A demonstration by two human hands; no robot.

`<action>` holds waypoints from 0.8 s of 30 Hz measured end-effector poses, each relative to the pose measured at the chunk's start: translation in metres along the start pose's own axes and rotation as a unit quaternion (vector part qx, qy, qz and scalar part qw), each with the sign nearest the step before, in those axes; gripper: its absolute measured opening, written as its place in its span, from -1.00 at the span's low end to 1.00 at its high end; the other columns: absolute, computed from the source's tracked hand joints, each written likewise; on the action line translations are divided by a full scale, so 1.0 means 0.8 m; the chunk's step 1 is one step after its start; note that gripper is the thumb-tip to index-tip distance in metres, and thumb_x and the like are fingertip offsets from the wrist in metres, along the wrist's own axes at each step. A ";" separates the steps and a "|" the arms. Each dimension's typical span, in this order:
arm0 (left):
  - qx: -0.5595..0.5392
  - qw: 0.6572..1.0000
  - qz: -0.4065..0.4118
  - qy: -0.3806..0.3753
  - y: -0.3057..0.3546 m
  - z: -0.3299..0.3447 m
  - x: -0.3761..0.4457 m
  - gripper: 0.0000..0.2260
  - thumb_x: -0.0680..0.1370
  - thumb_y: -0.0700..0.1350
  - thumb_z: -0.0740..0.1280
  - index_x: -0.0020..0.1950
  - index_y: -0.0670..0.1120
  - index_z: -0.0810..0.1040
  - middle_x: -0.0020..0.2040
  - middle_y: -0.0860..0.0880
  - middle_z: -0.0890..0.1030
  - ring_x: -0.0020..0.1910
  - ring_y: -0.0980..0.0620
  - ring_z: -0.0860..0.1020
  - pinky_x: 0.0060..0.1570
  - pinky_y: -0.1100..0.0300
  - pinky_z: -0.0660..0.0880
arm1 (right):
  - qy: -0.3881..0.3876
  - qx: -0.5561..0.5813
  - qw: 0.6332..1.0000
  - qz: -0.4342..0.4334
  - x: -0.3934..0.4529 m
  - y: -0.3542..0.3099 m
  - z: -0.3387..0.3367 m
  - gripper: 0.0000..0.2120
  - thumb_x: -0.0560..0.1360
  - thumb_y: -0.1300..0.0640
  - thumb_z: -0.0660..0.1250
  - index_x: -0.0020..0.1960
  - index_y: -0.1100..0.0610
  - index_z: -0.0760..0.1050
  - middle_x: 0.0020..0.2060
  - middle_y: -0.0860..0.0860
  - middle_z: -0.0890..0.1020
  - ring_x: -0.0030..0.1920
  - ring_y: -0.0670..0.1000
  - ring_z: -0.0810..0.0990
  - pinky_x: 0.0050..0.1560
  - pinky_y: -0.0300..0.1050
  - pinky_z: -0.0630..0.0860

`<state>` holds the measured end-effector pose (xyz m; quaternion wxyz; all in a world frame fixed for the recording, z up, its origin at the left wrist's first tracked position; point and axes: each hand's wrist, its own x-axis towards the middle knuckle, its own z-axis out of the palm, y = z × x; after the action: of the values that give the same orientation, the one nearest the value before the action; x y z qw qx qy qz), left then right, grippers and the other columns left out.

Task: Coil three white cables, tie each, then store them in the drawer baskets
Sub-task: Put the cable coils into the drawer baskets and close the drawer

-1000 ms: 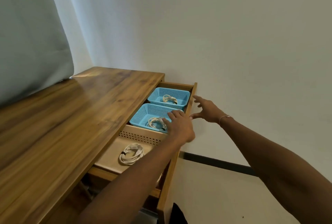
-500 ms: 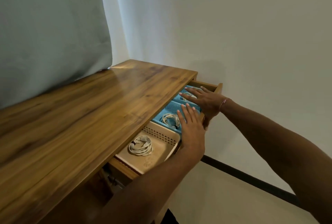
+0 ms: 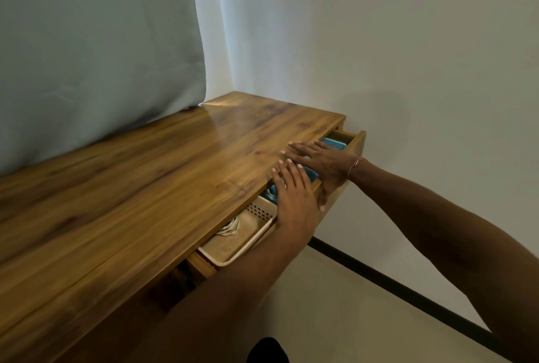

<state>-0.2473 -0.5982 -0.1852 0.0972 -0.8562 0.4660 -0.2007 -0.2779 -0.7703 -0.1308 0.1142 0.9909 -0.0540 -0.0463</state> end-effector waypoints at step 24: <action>-0.061 0.985 -0.118 -0.108 -0.058 -0.007 0.030 0.20 0.33 0.42 0.47 0.61 -0.26 -0.06 0.61 -0.35 0.08 0.48 -0.57 0.17 0.38 -0.53 0.12 | 0.107 0.103 0.989 -0.018 0.056 -0.026 0.036 0.34 0.13 -0.40 0.58 0.64 -0.10 -0.16 0.64 0.00 -0.01 0.63 0.11 -0.09 0.60 0.22 -0.08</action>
<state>-0.2027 -0.5931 -0.1579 0.0700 -0.9260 0.3602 -0.0885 -0.2343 -0.7619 -0.1671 0.0158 0.9975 -0.0278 0.0638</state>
